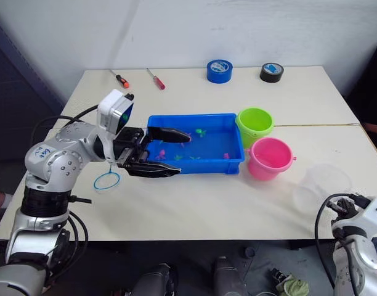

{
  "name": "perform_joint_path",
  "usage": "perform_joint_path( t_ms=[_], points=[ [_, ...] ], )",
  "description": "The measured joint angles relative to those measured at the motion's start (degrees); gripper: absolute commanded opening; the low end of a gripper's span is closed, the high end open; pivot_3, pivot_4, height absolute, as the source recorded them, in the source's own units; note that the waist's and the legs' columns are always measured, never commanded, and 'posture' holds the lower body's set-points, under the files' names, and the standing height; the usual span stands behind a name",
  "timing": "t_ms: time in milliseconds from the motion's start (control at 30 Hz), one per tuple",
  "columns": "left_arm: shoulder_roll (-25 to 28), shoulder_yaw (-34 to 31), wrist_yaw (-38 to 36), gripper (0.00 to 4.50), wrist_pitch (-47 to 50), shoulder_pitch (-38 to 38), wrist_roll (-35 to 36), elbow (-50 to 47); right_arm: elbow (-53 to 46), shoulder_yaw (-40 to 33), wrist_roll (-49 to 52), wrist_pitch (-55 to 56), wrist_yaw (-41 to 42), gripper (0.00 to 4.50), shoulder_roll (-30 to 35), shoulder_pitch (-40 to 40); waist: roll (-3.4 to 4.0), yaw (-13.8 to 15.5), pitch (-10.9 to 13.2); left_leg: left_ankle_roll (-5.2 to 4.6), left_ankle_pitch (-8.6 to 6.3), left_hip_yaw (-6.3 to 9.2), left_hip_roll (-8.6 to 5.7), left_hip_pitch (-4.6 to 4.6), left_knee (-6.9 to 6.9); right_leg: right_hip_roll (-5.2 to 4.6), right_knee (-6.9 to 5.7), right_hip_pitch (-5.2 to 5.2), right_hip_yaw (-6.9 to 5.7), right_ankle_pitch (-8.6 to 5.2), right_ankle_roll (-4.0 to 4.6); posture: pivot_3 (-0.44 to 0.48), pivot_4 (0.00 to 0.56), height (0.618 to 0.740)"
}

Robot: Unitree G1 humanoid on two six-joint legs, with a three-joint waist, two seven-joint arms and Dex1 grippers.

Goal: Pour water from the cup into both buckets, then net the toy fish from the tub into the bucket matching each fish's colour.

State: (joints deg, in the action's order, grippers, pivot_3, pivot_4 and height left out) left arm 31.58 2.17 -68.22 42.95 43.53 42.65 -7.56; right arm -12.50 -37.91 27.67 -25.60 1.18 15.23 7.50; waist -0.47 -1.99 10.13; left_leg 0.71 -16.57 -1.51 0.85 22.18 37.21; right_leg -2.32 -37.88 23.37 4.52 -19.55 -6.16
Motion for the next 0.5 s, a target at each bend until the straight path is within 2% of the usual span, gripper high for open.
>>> perform_joint_path(
  t_ms=[100,200,300,433,500],
  points=[
    [-0.5,0.1,0.1,4.5,0.1,0.3,0.0,0.2,0.4,1.1,-2.3,2.4,0.9,3.12,-0.3,3.9,0.0,0.2,0.0,-0.01,-0.01,-0.01,-0.01,0.0,0.0,0.0,0.02,0.0,0.06,0.0,0.0,0.0,0.15,0.74],
    [-0.9,0.1,0.1,4.5,0.1,0.7,0.0,0.6,-0.9,1.7,-3.6,3.7,1.0,4.48,-1.4,7.7,0.0,0.3,0.0,-0.02,-0.01,-0.03,-0.01,0.0,0.0,0.01,0.03,0.0,0.15,0.0,0.0,0.0,0.15,0.74],
    [-1.4,0.2,0.1,4.5,0.1,0.8,0.0,1.4,-4.3,2.2,-4.4,4.4,1.5,4.48,-2.2,12.1,-0.01,0.2,0.0,-0.03,-0.02,-0.09,-0.01,0.0,0.0,0.02,0.05,0.0,0.23,0.0,0.0,0.0,0.15,0.74],
    [-1.6,0.6,0.2,4.5,0.1,0.9,-0.1,1.6,-14.5,2.1,-3.6,3.8,3.2,4.48,-2.2,19.2,0.0,0.2,0.0,-0.03,-0.02,-0.11,0.05,-0.04,-0.04,0.07,0.06,0.0,0.28,0.0,0.0,0.0,0.15,0.74],
    [-1.8,0.6,1.3,4.5,0.2,0.9,-0.2,1.9,-19.8,1.1,-0.2,2.8,6.6,4.48,0.9,21.0,-0.05,0.0,0.0,-0.06,-0.04,-0.29,0.05,-0.04,-0.01,0.11,0.15,0.0,0.43,0.0,0.0,0.0,0.15,0.74]
  ],
)
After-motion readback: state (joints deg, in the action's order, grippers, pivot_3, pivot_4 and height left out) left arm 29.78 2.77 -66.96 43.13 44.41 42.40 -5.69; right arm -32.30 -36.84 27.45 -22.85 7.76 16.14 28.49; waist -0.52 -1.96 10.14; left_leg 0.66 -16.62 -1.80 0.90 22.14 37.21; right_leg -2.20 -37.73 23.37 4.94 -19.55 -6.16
